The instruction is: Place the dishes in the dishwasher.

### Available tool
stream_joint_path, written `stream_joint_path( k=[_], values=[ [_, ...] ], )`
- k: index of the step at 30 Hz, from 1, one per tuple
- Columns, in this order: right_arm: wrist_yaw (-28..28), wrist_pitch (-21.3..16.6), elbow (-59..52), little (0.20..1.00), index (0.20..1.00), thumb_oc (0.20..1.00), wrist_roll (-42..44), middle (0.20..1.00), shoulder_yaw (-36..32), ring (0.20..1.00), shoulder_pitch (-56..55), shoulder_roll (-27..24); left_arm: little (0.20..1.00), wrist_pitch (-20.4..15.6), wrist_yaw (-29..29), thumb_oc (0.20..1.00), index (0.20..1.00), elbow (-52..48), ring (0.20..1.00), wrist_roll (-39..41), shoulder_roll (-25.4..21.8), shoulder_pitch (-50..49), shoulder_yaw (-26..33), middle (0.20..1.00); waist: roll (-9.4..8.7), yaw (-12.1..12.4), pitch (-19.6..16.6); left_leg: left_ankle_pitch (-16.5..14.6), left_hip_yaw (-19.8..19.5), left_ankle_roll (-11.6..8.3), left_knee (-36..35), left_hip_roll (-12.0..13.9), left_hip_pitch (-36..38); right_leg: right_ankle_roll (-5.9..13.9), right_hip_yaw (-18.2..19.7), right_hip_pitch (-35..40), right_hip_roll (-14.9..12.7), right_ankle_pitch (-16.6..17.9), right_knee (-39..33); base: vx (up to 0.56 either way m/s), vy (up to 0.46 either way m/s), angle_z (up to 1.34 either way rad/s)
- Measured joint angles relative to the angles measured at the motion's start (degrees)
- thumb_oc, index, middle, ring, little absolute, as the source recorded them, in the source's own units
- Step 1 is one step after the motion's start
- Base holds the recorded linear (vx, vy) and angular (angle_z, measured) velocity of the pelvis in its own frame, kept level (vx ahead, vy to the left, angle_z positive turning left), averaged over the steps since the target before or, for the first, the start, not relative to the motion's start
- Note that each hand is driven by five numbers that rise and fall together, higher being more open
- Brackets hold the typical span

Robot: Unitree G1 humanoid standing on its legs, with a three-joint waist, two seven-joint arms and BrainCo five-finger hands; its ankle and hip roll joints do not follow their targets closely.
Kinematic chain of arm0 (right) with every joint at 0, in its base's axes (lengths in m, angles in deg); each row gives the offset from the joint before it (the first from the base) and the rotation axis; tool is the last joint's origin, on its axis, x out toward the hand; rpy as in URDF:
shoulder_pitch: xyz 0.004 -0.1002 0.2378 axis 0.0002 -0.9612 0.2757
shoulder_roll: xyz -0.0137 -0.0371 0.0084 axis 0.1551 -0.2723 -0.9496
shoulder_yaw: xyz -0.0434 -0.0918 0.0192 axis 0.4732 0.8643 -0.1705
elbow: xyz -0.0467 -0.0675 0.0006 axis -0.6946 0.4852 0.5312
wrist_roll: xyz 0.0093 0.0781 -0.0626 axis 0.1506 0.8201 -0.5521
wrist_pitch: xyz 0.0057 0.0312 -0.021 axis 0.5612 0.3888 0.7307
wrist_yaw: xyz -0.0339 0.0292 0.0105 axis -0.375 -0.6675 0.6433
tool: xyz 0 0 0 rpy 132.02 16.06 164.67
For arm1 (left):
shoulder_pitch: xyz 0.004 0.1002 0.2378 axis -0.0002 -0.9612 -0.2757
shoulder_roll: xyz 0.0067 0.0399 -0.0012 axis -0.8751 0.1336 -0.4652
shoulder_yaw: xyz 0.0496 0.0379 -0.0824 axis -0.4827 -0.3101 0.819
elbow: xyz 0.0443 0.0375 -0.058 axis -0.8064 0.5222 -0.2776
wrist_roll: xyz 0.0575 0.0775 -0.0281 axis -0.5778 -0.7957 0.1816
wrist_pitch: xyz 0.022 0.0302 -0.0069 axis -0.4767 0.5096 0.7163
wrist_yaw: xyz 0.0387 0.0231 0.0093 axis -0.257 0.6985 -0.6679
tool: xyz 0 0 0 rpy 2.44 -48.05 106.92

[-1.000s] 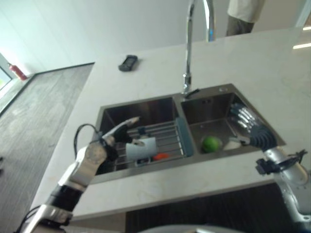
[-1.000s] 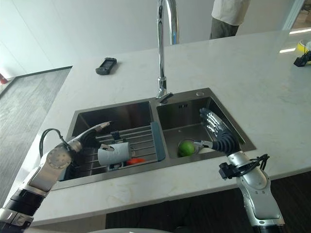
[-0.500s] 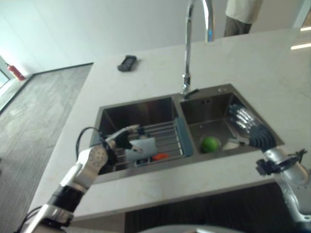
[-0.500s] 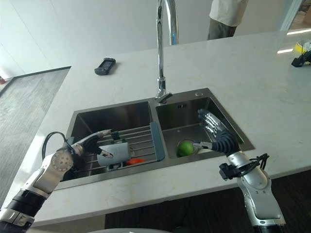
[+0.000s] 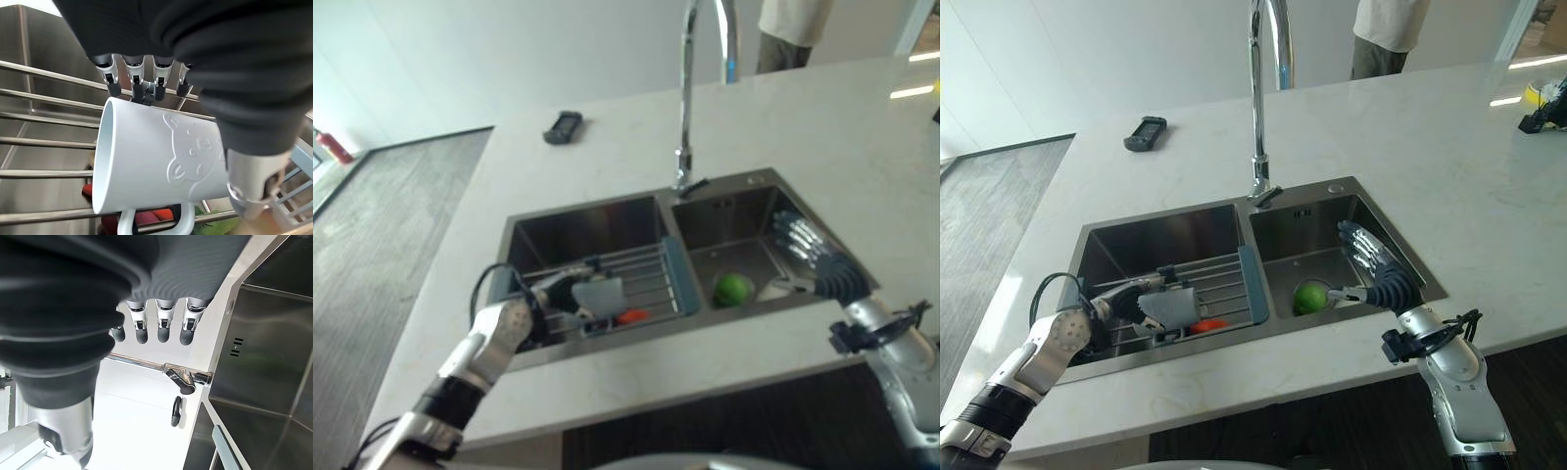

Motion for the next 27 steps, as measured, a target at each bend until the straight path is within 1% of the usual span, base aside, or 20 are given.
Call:
stream_joint_path(
  k=[4,7,11,17,20,23,27],
  values=[
    [0.0,0.0,0.0,1.0,1.0,1.0,0.0,1.0,0.0,1.0,0.0,0.0,1.0,-0.5,-0.3,1.0,1.0,0.1,1.0,-3.4,0.0,0.0,0.0,1.0,0.0,0.0,0.0,0.0,0.0,0.0,0.0,0.0,0.0,0.0,0.0,0.0,0.0,0.0,0.0,0.0,0.0,0.0],
    [0.0,0.0,0.0,1.0,1.0,1.0,0.0,1.0,0.0,1.0,0.0,0.0,1.0,-0.9,-1.9,1.0,1.0,1.0,1.0,-7.2,-0.2,0.0,0.0,1.0,0.01,0.0,0.0,0.0,0.1,0.0,0.0,0.0,0.0,0.01,0.1,0.0,0.0,0.0,0.0,0.0,0.0,0.0],
    [0.0,0.0,0.0,1.0,1.0,1.0,0.0,1.0,0.0,1.0,0.0,0.0,1.0,-1.0,-2.5,1.0,1.0,1.0,1.0,-9.4,-0.1,0.0,0.0,1.0,0.0,0.0,0.0,0.0,0.2,0.0,0.0,0.0,0.0,0.02,0.1,0.0,0.0,0.0,0.0,0.0,0.0,0.0],
    [-0.1,0.0,0.0,1.0,1.0,1.0,0.0,1.0,0.0,1.0,0.0,0.0,1.0,-1.0,-4.0,1.0,1.0,1.0,1.0,-9.9,-0.1,0.0,0.0,1.0,-0.01,0.0,0.0,0.0,0.6,0.01,0.0,0.0,0.0,0.07,0.6,0.0,0.0,0.1,0.0,0.0,0.0,-0.02],
    [-0.1,0.0,0.0,1.0,1.0,1.0,0.0,1.0,0.0,1.0,0.0,0.0,1.0,-1.0,-4.0,1.0,1.0,1.0,1.0,-11.6,-0.1,0.0,0.0,1.0,-0.12,-0.1,0.1,-0.1,1.1,0.06,0.0,0.0,0.3,0.14,1.0,0.0,0.0,0.2,0.0,-0.01,-0.003,-0.09],
    [-0.1,0.0,0.0,1.0,1.0,1.0,0.0,1.0,0.0,1.0,0.0,0.0,1.0,-1.0,-4.0,1.0,1.0,1.0,1.0,-11.6,-0.1,0.0,-0.1,1.0,-0.31,-0.1,0.2,-0.4,1.2,-0.27,0.0,0.0,0.7,0.17,1.2,0.0,0.0,0.3,0.0,0.0,-0.001,-0.01],
    [-0.1,0.0,0.0,1.0,1.0,1.0,-0.1,1.0,0.0,1.0,0.0,0.1,1.0,-1.1,-4.0,1.0,1.0,1.0,1.0,-11.7,-0.1,0.0,-0.1,1.0,-0.37,-0.1,0.1,-0.7,1.3,-0.22,0.0,0.0,0.7,0.16,1.3,0.0,0.0,0.2,0.0,0.0,0.0,0.0]
  ],
)
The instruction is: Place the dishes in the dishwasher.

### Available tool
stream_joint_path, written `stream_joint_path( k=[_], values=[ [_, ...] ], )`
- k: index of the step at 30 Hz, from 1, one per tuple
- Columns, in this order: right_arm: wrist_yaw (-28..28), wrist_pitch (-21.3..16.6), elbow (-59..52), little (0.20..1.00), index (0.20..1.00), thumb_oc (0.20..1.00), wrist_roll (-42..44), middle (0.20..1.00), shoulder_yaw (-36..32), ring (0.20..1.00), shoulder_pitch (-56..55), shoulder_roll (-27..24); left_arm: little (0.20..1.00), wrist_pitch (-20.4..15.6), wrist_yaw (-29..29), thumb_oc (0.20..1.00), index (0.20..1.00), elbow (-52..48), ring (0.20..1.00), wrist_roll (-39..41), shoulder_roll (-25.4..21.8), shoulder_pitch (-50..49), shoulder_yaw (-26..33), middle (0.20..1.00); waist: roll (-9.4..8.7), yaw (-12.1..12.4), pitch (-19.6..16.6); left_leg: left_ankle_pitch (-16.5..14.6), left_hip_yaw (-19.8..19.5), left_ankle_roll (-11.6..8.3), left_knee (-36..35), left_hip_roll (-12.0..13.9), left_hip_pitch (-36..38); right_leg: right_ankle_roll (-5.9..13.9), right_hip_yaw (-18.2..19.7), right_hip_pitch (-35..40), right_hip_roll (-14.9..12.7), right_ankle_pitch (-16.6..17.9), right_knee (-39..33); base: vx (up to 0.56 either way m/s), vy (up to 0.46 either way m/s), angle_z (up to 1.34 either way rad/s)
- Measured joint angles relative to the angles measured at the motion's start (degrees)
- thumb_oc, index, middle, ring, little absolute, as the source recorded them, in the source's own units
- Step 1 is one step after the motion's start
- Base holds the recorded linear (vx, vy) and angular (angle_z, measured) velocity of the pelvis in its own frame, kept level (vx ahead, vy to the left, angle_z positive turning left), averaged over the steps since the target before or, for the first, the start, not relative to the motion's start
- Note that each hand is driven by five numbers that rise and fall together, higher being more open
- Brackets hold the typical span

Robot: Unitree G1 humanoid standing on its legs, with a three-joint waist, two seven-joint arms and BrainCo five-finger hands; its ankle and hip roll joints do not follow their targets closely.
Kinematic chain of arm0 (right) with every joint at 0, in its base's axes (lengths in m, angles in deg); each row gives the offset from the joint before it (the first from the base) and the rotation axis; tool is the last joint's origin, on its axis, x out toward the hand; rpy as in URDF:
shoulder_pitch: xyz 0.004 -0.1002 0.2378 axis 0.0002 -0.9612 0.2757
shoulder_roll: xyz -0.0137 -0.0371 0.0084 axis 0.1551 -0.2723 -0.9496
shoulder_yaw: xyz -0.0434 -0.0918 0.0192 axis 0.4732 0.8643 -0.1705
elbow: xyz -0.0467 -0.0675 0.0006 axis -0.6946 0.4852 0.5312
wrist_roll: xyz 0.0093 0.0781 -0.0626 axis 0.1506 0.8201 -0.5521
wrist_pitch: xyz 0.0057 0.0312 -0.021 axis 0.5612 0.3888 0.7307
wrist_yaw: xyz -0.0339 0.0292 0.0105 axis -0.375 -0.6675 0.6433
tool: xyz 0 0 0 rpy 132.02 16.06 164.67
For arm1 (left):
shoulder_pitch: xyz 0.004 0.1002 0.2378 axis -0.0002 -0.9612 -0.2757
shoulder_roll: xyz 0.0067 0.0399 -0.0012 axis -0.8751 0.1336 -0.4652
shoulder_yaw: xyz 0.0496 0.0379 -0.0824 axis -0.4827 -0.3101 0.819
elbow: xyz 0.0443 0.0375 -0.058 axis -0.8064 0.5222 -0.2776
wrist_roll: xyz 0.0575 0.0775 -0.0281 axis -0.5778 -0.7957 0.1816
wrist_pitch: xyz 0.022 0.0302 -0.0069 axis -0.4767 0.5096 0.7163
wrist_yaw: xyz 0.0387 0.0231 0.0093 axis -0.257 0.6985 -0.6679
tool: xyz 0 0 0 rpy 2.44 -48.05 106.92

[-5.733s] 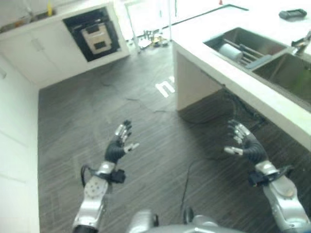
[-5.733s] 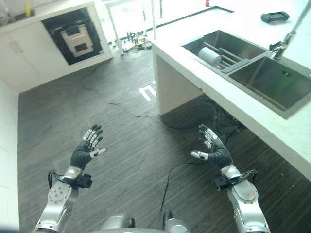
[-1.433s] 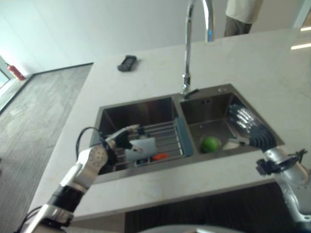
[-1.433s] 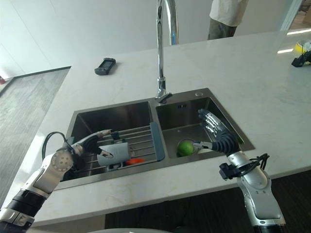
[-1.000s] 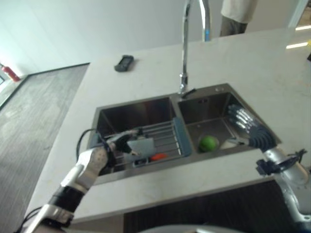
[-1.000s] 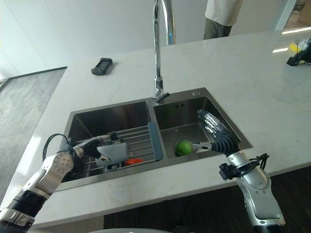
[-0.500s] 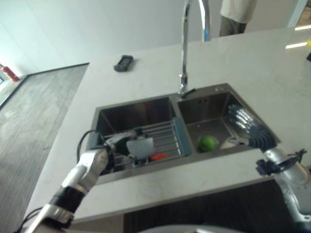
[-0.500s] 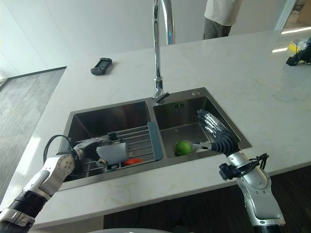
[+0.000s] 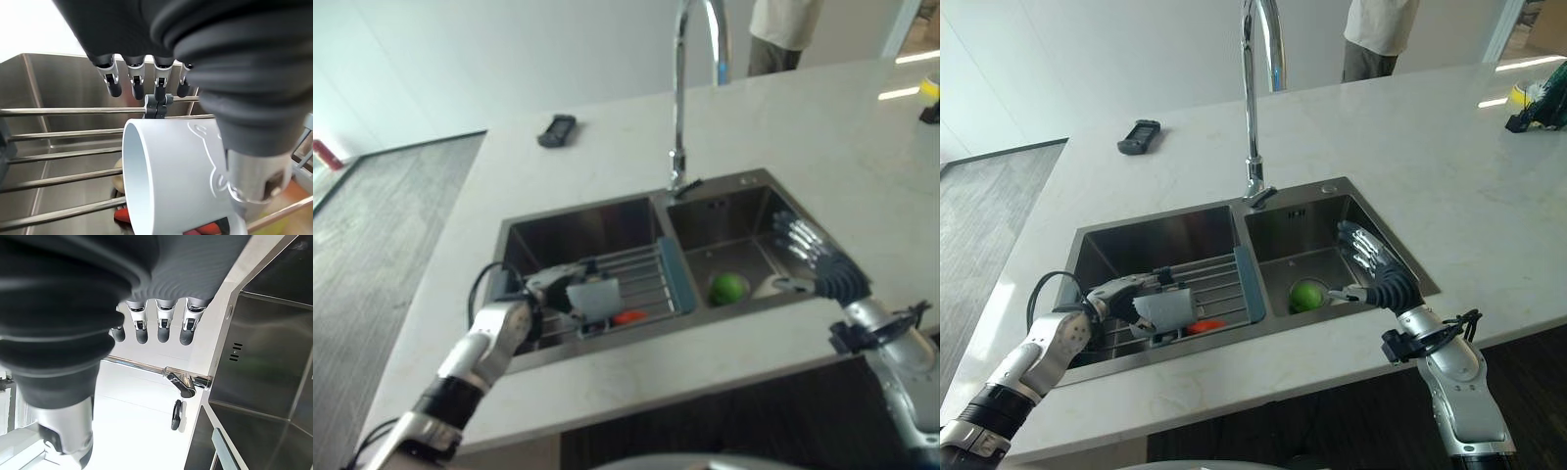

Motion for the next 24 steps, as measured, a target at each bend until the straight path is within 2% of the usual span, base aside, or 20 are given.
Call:
stream_joint_path(
  k=[15,24],
  values=[
    [-0.1,0.0,0.0,1.0,1.0,1.0,-0.6,1.0,0.0,1.0,0.0,0.0,1.0,-0.5,0.1,1.0,1.0,0.2,1.0,-0.5,0.2,0.0,-2.2,1.0,-0.35,-0.2,-0.2,0.2,0.2,0.29,0.0,0.0,0.1,0.02,0.1,0.0,0.0,0.0,0.0,0.0,0.0,0.0],
    [-0.2,0.0,0.0,1.0,1.0,1.0,-0.6,1.0,0.0,1.0,0.0,0.0,1.0,-0.1,0.7,1.0,1.0,2.4,1.0,-2.5,0.2,-0.1,-2.6,1.0,-0.33,-1.2,-0.2,0.2,0.3,0.29,0.0,0.0,0.1,-0.02,0.2,0.0,0.0,0.0,0.0,0.0,0.0,0.0]
  ],
)
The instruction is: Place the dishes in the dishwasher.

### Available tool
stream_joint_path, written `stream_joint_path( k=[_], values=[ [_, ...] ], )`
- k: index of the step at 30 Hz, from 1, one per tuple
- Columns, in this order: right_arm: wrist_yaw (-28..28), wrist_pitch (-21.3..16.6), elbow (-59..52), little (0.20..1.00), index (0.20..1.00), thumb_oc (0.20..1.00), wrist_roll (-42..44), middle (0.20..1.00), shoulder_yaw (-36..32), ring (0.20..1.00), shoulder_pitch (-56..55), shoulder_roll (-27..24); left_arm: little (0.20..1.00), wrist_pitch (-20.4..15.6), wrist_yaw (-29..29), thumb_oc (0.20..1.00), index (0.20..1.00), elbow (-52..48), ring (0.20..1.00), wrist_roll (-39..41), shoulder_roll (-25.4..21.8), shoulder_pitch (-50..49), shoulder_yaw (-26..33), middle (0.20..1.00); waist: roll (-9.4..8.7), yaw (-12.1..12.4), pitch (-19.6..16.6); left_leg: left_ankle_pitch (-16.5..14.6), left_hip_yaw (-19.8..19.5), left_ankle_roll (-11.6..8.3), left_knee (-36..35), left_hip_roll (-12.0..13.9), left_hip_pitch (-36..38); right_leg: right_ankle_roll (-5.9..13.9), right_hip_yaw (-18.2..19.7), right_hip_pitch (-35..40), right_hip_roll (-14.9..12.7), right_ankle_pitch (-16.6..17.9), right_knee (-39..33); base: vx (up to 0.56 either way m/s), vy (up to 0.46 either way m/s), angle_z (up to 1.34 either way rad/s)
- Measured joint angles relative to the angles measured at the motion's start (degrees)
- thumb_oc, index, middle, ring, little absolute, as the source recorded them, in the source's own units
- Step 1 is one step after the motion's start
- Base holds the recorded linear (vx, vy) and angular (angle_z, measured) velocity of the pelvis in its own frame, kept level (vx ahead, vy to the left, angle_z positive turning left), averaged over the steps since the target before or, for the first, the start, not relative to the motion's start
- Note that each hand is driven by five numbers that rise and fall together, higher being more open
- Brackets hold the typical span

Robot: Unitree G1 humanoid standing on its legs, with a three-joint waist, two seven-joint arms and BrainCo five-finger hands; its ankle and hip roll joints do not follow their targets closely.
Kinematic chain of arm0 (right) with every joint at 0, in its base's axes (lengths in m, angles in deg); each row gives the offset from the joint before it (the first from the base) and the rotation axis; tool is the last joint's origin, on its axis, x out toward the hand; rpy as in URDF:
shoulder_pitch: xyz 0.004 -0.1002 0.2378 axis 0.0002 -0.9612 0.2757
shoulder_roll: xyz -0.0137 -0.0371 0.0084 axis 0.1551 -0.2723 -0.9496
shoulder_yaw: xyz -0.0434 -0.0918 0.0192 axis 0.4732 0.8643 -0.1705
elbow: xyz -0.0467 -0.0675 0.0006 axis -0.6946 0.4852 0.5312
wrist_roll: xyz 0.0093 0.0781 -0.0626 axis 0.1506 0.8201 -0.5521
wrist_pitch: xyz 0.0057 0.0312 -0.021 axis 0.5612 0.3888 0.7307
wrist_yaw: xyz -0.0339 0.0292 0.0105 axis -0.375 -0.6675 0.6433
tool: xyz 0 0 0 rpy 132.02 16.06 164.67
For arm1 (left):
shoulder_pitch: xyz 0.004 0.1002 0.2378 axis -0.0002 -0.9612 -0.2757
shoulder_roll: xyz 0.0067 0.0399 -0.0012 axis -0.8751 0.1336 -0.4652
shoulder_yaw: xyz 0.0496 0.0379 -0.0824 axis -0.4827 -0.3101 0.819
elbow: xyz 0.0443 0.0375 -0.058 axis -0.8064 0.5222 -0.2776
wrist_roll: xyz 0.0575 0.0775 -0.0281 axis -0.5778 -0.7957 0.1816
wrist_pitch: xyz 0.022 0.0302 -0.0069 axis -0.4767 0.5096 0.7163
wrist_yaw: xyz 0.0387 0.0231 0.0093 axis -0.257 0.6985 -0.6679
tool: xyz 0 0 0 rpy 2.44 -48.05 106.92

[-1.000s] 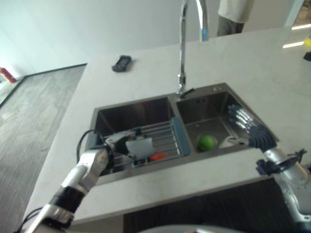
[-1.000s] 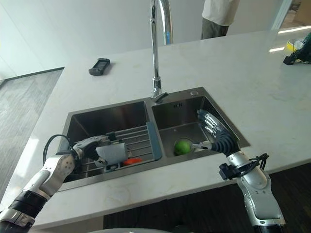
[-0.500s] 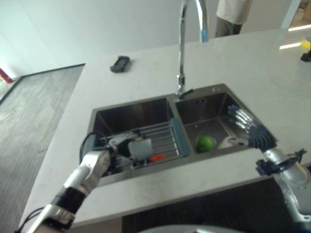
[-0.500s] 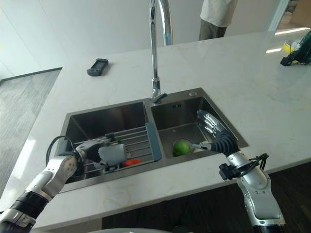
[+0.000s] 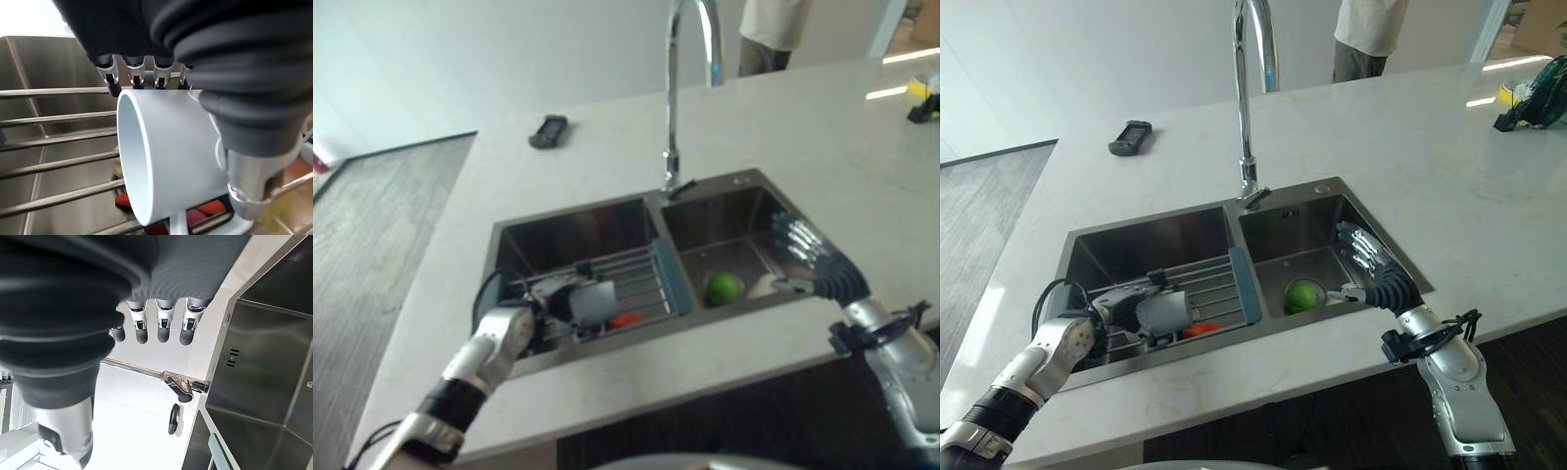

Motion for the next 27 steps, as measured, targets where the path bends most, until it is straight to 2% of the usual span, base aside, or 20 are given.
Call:
stream_joint_path(
  k=[11,12,13,19,27],
  values=[
    [-0.6,0.0,0.0,1.0,1.0,1.0,0.0,1.0,0.0,1.0,0.0,0.0,1.0,0.2,-1.9,1.0,1.0,2.7,1.0,-2.1,1.3,-0.1,-1.7,1.0,0.16,-0.1,-0.1,0.0,0.4,0.0,0.0,0.0,0.2,0.03,0.7,0.0,0.0,0.1,0.0,0.0,0.002,-0.01],
    [-0.7,0.0,0.0,1.0,1.0,1.0,0.0,1.0,0.0,1.0,0.0,0.0,0.489,0.3,-1.9,0.489,0.489,2.7,0.489,-2.2,1.3,-0.1,-1.7,0.489,0.18,-0.1,-0.2,0.0,0.6,0.0,0.0,0.0,0.2,0.07,0.8,0.0,0.0,0.1,0.0,0.01,0.003,-0.07],
    [-0.8,0.0,0.0,1.0,1.0,1.0,0.0,1.0,0.0,1.0,0.0,0.0,0.2,0.6,-2.4,0.2,0.2,2.7,0.2,-2.8,1.4,-0.1,-1.8,0.2,0.23,-0.1,-0.2,0.0,0.8,0.0,0.0,0.0,0.2,0.12,1.0,0.0,0.0,0.2,0.0,0.01,-0.003,-0.06],
    [-1.0,0.0,0.0,1.0,1.0,1.0,0.0,1.0,0.1,1.0,0.0,0.0,0.2,1.8,-5.7,0.2,0.2,5.8,0.2,-7.0,3.9,0.2,-2.0,0.2,0.47,-0.1,-1.6,-0.8,1.1,-0.47,0.0,0.0,0.6,0.16,1.2,0.0,0.0,0.2,0.0,0.0,-0.002,-0.04],
    [-1.2,0.0,0.0,1.0,1.0,1.0,0.0,1.0,0.2,1.0,-0.3,0.0,0.2,-1.5,-11.1,0.2,0.2,6.3,0.2,-8.7,3.7,0.1,-3.5,0.2,-0.01,-0.1,-1.7,-0.8,1.1,-0.38,0.0,0.0,0.6,0.2,1.2,0.0,0.0,0.2,0.0,0.0,0.0,0.0]
  ],
)
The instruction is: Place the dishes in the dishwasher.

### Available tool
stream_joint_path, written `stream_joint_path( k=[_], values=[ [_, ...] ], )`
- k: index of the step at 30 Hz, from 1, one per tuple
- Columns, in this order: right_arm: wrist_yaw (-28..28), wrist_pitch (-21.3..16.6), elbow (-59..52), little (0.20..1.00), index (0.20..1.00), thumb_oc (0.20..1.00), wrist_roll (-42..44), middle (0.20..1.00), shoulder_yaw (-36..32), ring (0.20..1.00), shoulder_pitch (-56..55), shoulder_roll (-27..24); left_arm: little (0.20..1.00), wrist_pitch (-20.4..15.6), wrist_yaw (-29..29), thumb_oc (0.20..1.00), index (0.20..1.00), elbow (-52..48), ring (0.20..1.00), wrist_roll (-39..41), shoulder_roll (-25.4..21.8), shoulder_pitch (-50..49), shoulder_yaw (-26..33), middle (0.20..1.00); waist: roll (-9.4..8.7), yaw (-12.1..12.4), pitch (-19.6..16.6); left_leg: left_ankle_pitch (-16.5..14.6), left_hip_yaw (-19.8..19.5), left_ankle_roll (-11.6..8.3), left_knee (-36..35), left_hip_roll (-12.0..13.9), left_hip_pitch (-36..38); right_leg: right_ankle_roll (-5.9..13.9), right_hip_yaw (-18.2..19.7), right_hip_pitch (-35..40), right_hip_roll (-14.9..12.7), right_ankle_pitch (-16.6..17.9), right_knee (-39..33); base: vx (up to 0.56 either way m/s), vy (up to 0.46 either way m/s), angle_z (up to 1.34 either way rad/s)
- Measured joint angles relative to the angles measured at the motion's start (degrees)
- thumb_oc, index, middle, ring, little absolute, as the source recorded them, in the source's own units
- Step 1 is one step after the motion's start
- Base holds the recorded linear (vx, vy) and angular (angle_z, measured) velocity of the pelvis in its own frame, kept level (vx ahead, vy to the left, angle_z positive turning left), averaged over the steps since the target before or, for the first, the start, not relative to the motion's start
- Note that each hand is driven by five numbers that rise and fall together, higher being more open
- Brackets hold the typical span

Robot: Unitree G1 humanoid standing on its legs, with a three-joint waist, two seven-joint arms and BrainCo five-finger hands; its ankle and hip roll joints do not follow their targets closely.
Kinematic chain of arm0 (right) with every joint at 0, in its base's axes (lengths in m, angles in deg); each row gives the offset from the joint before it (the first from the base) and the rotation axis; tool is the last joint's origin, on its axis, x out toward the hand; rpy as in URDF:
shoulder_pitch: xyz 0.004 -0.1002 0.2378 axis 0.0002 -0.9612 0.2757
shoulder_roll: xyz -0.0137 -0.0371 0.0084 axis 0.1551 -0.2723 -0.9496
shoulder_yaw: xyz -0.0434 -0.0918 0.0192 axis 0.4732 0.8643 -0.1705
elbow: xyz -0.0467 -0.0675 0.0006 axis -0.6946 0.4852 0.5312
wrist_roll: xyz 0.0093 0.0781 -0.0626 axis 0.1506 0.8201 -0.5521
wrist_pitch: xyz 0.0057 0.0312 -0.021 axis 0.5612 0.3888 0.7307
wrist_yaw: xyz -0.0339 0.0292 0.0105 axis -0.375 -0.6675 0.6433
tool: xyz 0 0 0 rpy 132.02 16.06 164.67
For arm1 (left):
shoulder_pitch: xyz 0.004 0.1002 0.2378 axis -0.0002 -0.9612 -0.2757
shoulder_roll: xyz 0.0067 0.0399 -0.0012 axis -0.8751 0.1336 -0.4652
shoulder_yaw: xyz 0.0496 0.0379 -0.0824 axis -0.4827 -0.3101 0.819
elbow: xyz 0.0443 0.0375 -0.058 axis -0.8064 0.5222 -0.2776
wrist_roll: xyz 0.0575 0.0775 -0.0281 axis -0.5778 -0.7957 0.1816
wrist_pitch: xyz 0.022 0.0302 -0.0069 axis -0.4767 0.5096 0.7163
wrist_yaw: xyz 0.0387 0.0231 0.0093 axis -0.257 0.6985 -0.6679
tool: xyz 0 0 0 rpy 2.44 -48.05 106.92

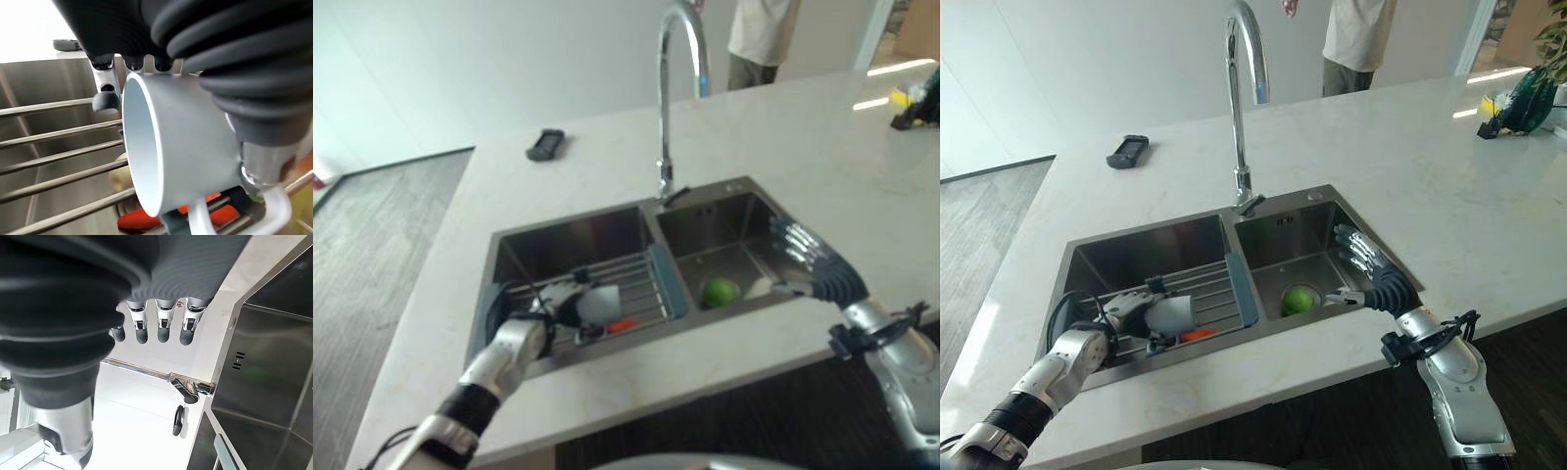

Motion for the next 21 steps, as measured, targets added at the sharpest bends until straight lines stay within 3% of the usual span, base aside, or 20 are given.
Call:
stream_joint_path(
  k=[11,14,21],
  values=[
    [0.7,-0.1,0.0,1.0,1.0,1.0,-0.1,1.0,0.0,1.0,-0.2,0.2,0.2,-5.2,-4.3,0.2,0.2,-3.3,0.2,0.6,-2.1,-2.9,1.9,0.2,-0.63,0.2,0.4,0.1,0.0,0.24,0.0,0.0,-0.3,0.03,-0.1,0.0,0.0,-0.1,0.0,0.0,0.0,0.0],
    [0.8,-0.2,0.0,1.0,1.0,1.0,-1.2,1.0,0.0,1.0,-0.7,0.6,0.2,-8.0,-9.1,0.2,0.2,-6.4,0.2,2.4,-2.7,-5.5,5.5,0.2,-1.11,0.3,0.7,0.2,-0.1,0.39,0.0,0.0,-0.4,-0.1,-0.2,0.0,-0.1,0.0,0.0,0.01,-0.006,0.04],
    [1.9,-0.5,0.0,1.0,1.0,1.0,-2.2,1.0,0.0,1.0,-0.6,0.8,0.2,-10.4,-21.7,0.2,0.2,-7.3,0.2,4.8,-4.5,-5.5,11.5,0.2,-1.36,0.7,0.9,0.2,-0.3,0.38,0.0,0.0,-0.4,-0.11,-0.5,0.1,-0.1,-0.1,0.0,0.0,0.0,0.0]
  ],
)
